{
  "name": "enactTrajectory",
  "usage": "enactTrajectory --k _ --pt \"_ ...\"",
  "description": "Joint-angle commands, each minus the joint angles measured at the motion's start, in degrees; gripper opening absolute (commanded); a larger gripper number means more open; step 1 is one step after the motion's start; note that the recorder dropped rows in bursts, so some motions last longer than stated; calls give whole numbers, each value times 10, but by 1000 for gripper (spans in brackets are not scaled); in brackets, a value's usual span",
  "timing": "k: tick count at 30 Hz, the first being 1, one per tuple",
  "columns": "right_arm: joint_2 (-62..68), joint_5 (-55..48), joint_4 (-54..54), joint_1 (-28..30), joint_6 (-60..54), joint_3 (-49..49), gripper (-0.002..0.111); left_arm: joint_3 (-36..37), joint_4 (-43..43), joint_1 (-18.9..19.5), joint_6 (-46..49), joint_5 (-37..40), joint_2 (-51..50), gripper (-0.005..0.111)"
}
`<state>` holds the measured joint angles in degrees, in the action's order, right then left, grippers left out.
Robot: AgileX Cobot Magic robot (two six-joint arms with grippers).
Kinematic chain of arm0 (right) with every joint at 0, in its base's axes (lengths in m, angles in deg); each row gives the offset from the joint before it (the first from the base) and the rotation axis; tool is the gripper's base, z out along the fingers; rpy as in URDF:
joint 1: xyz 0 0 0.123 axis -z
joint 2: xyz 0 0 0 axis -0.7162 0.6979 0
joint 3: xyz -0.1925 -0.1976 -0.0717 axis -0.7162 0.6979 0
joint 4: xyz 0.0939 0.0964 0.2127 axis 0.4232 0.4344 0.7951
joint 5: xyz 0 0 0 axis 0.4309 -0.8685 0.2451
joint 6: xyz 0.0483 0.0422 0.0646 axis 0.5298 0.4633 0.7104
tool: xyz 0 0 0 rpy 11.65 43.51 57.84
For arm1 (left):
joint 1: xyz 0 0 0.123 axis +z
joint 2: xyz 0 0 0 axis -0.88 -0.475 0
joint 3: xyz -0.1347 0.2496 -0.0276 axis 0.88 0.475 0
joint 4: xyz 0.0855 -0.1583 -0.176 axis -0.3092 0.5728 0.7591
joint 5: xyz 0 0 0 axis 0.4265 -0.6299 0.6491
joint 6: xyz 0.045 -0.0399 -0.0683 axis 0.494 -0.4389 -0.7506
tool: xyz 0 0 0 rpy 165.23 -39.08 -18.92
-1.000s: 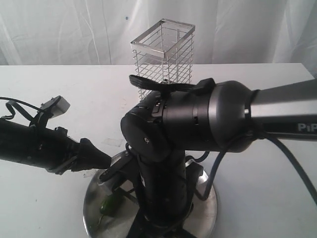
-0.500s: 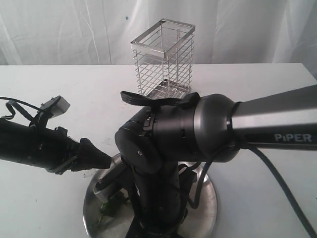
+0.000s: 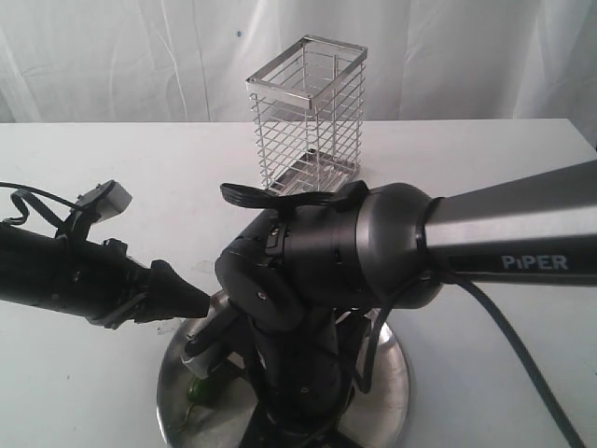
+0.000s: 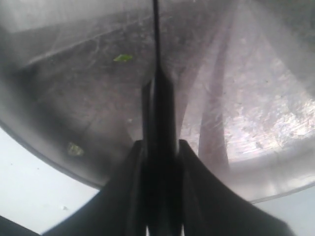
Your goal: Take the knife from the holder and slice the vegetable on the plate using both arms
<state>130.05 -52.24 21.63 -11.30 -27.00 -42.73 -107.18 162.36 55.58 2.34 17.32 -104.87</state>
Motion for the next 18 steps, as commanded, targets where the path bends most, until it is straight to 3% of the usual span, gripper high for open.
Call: enactTrajectory --k 1,6,14,18 --pt "-1 6 -5 0 4 1 0 -1 3 1 -2 12 7 66" --pt "-1 7 -5 0 4 1 0 -1 8 1 -2 23 7 61" --pt "-1 8 -5 0 4 1 0 -1 12 1 18 63 7 21" --pt "-1 11 -5 0 4 1 0 0 12 1 23 69 7 16"
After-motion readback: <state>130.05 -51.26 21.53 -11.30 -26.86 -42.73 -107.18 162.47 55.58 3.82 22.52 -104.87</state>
